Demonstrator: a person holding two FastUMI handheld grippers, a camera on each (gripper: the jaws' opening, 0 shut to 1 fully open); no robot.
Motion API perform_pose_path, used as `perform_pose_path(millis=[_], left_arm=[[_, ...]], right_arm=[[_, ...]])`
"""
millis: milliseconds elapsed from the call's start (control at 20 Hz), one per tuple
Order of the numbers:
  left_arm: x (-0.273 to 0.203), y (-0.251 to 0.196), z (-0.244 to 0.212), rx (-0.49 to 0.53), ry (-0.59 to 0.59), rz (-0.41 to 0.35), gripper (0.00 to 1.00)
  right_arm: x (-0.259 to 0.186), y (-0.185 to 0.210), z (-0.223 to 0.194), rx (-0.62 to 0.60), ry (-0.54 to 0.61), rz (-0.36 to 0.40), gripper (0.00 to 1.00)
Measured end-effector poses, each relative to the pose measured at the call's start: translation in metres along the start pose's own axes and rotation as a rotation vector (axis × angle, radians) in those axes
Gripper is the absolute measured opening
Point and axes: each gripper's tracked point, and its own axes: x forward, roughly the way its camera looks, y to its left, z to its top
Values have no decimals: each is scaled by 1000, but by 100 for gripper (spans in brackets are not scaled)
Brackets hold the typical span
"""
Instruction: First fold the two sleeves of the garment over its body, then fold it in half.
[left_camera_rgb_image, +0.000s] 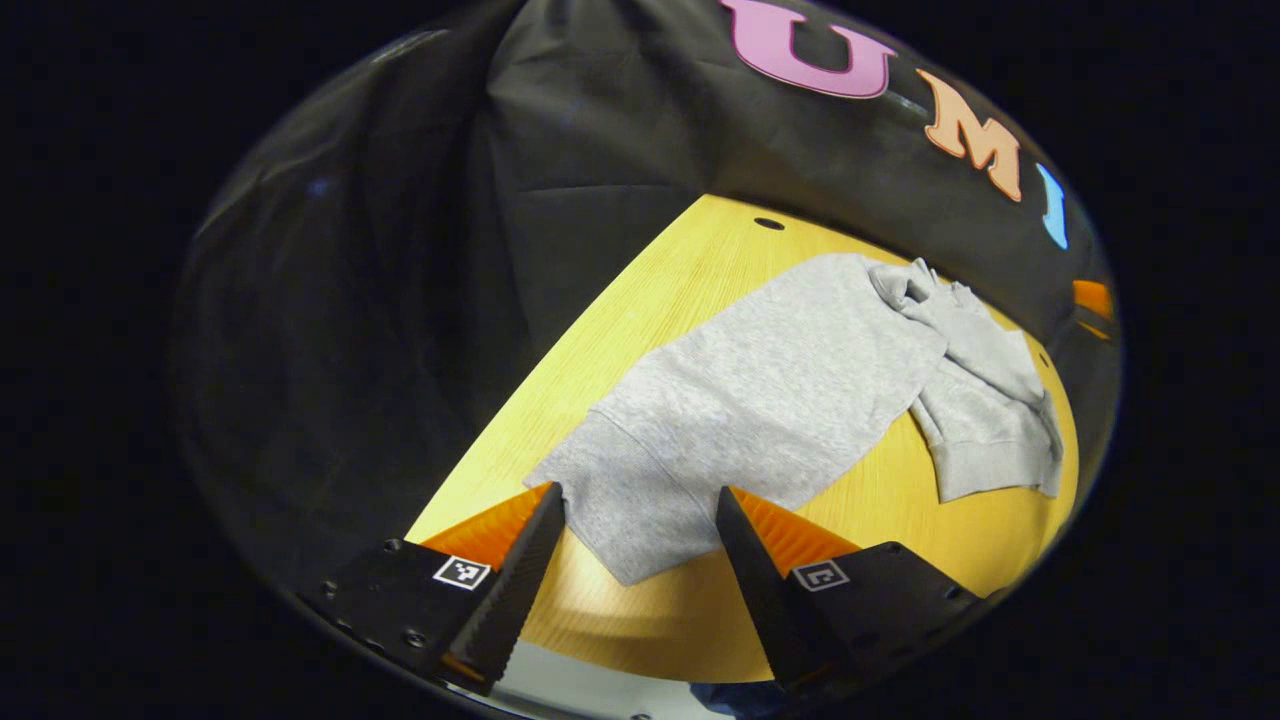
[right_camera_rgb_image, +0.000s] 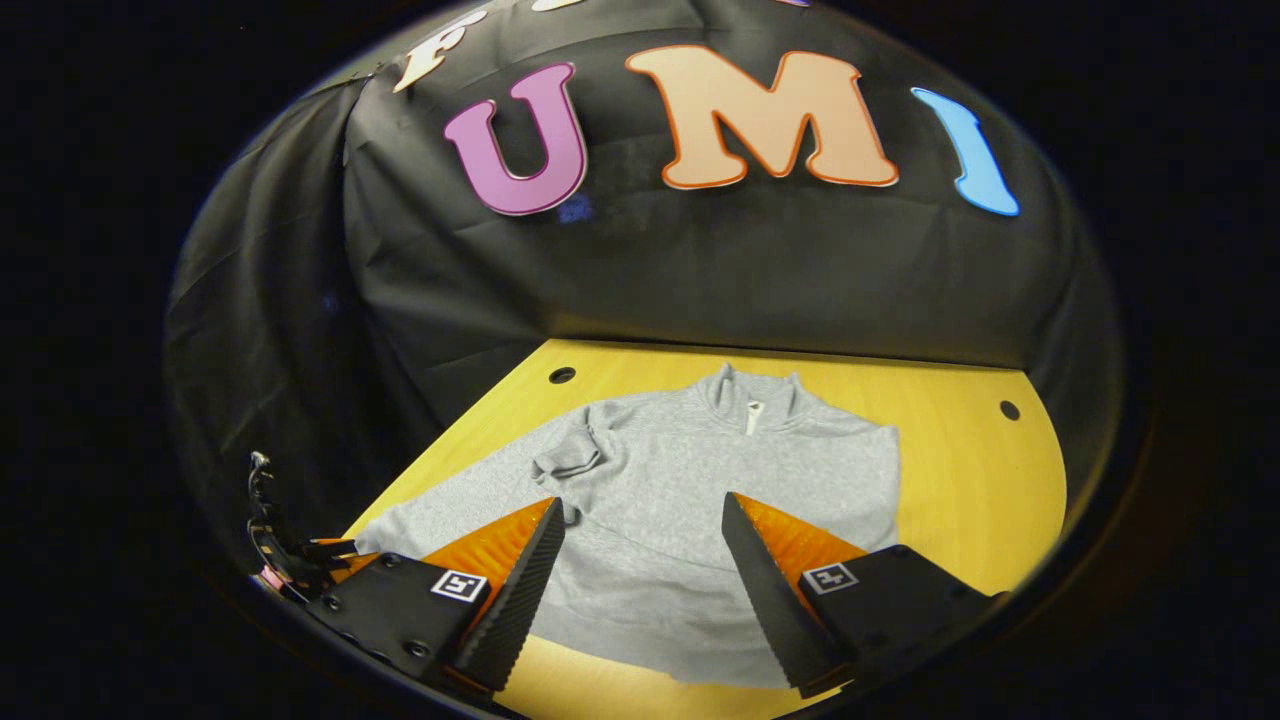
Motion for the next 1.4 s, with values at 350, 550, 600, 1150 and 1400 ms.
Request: perform_pose_path(millis=[350, 550, 600, 1150, 1400], left_arm=[[8, -17, 8, 20, -9, -32, 60], [11, -29, 8, 8, 3, -43, 16], [11, -29, 8, 6, 7, -37, 13], [-7, -86, 45, -136, -2, -156, 3], [-29, -160, 104, -120, -69, -327, 3]], right_arm=[[-70, -60, 3, 24, -1, -104, 98], [-94, -84, 13, 37, -37, -147, 98], [-100, -89, 17, 36, -50, -157, 98], [-160, -135, 31, 22, -139, -244, 94], [-172, -155, 29, -2, -148, -273, 98]])
